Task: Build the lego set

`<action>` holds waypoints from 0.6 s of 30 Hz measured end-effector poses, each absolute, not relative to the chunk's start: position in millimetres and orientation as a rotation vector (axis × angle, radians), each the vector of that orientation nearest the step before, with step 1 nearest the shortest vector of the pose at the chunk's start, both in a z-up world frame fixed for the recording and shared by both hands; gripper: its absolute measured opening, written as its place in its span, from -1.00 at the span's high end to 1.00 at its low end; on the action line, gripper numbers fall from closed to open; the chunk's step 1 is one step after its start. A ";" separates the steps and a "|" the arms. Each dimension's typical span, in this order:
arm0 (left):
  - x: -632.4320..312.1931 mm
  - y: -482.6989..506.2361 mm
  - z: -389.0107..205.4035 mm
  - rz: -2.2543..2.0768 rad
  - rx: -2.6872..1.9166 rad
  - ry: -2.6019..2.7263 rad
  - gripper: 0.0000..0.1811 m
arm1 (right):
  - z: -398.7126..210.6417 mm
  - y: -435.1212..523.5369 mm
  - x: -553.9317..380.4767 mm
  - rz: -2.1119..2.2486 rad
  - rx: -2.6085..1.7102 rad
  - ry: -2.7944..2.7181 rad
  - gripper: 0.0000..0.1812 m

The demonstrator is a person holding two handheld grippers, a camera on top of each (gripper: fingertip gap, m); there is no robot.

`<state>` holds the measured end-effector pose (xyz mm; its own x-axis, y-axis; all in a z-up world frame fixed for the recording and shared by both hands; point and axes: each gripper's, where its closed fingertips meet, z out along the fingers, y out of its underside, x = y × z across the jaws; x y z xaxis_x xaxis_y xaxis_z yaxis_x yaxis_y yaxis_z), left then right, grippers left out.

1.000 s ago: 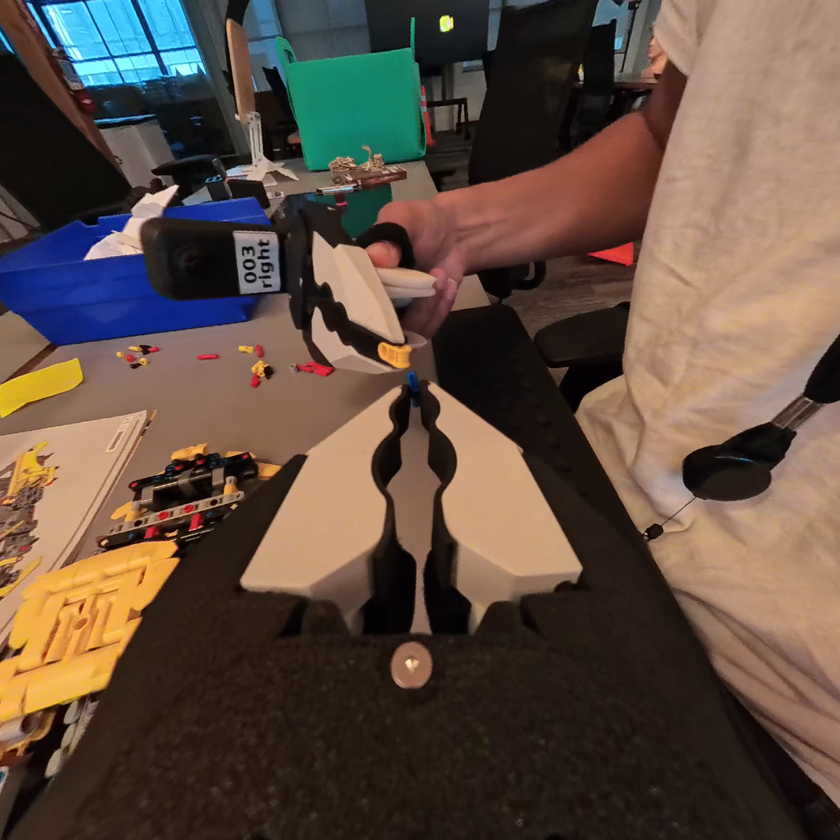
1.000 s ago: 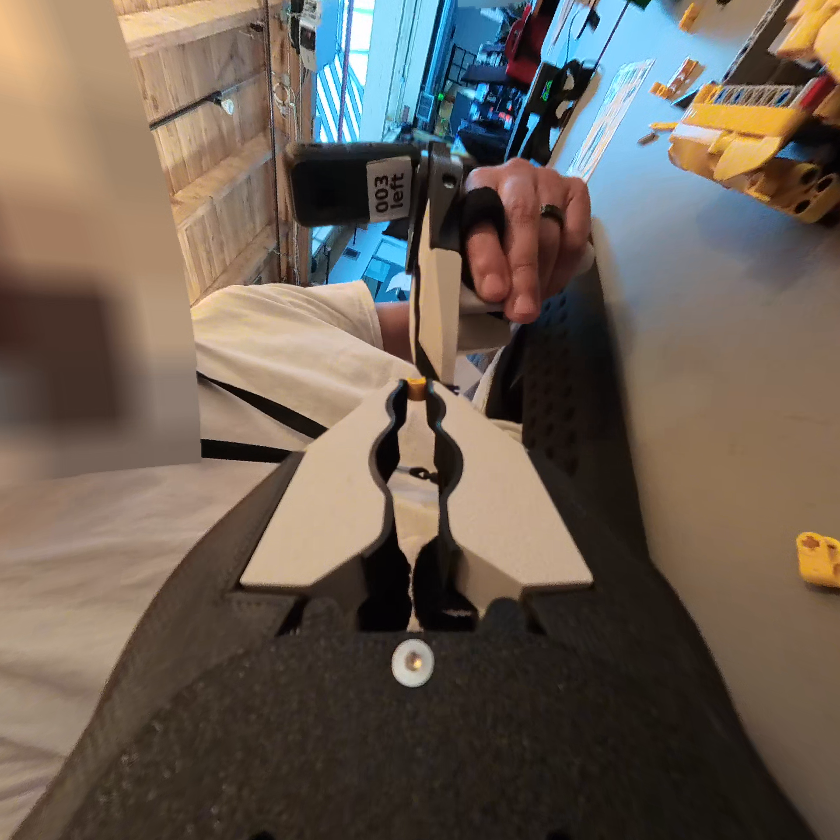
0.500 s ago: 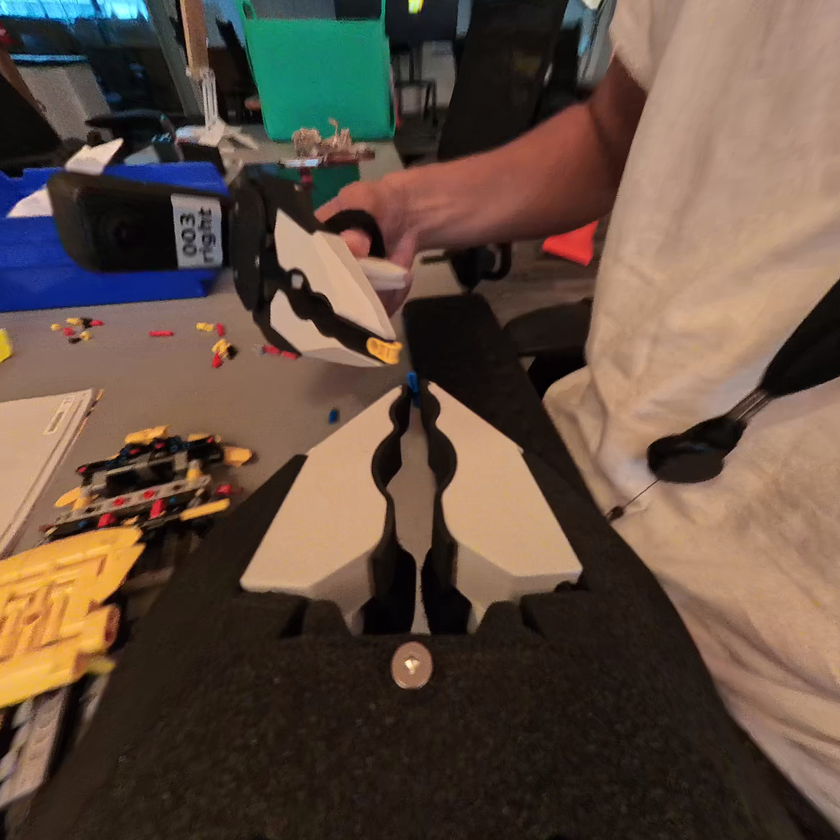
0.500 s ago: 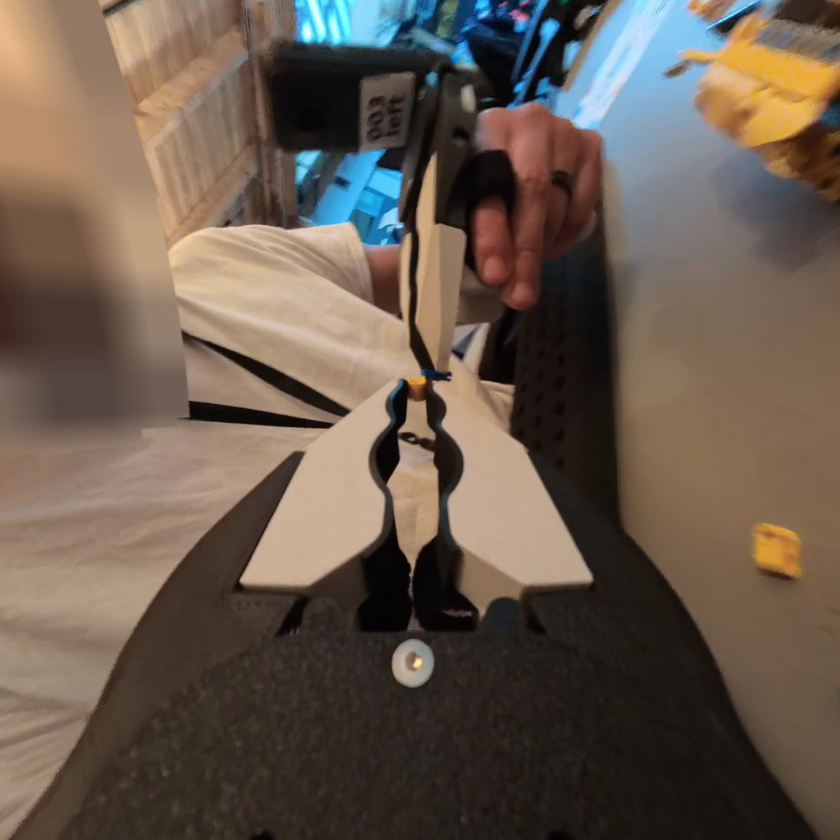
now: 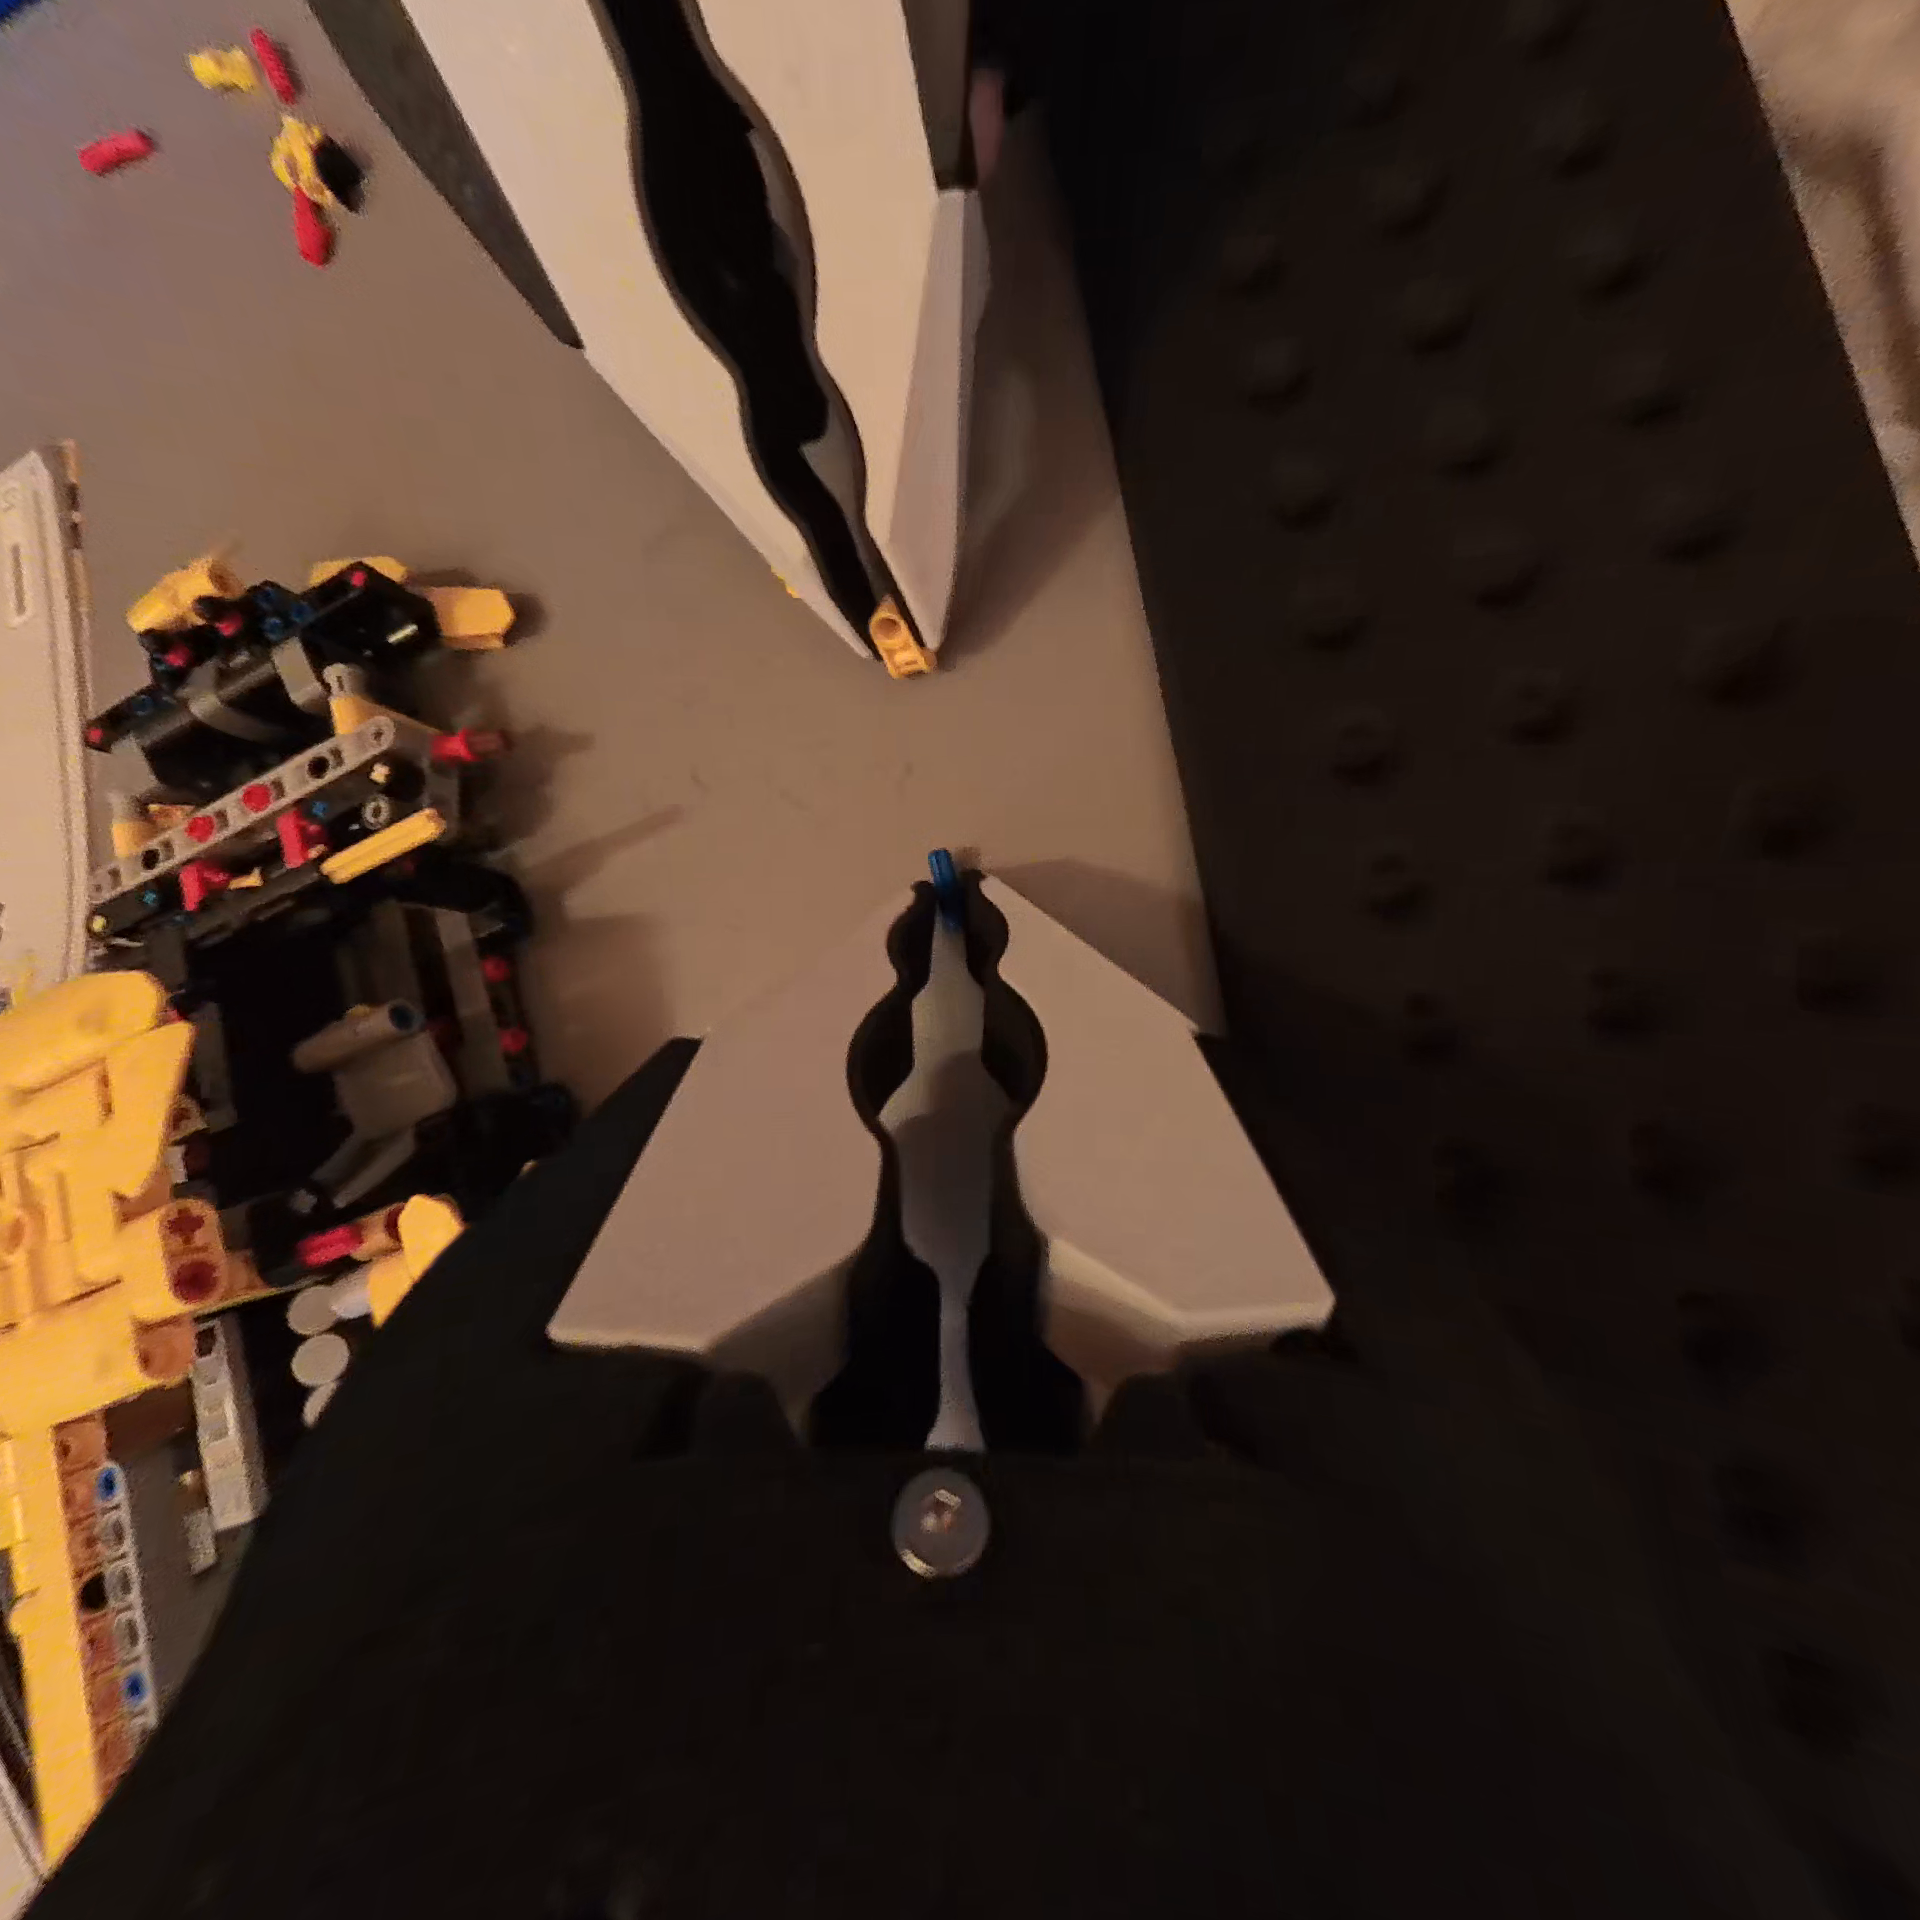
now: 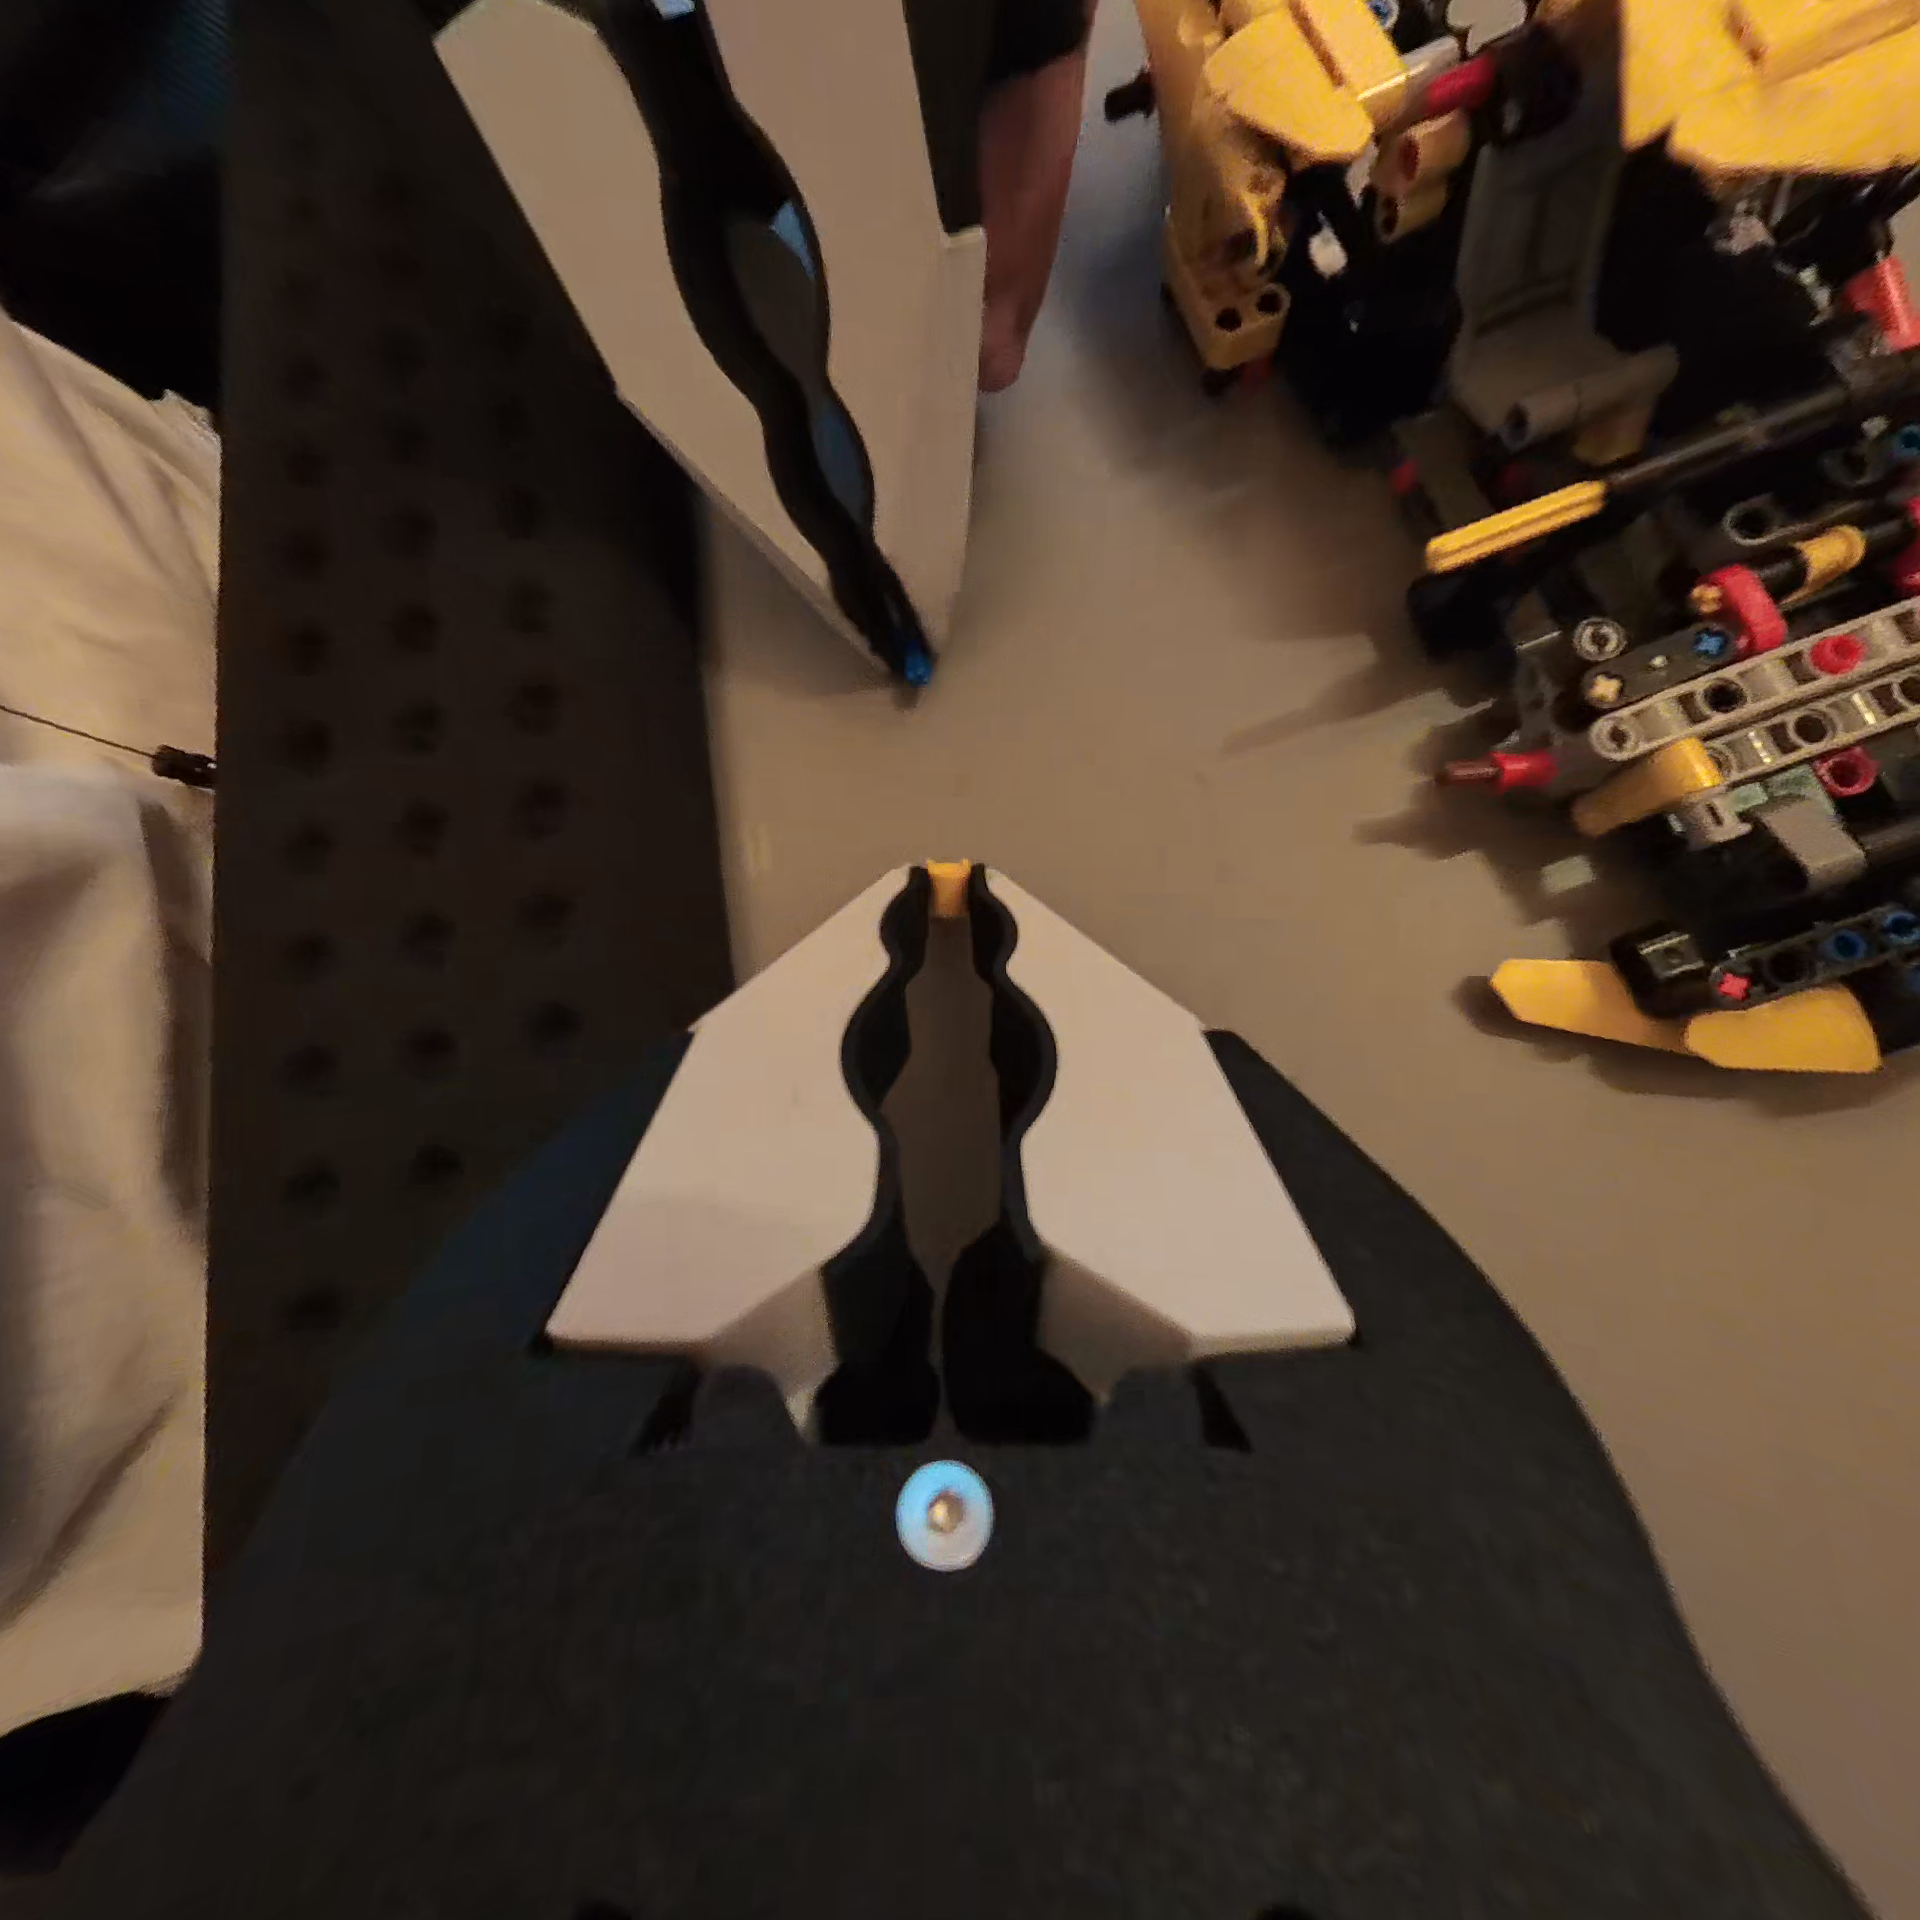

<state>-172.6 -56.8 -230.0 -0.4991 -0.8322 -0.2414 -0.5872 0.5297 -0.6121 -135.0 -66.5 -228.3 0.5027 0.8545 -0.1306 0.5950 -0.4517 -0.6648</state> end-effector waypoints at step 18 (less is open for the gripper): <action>-163.5 -52.5 -204.2 -0.741 -1.183 1.985 0.95 | -221.2 -72.7 -138.8 0.813 -2.182 -1.066 0.68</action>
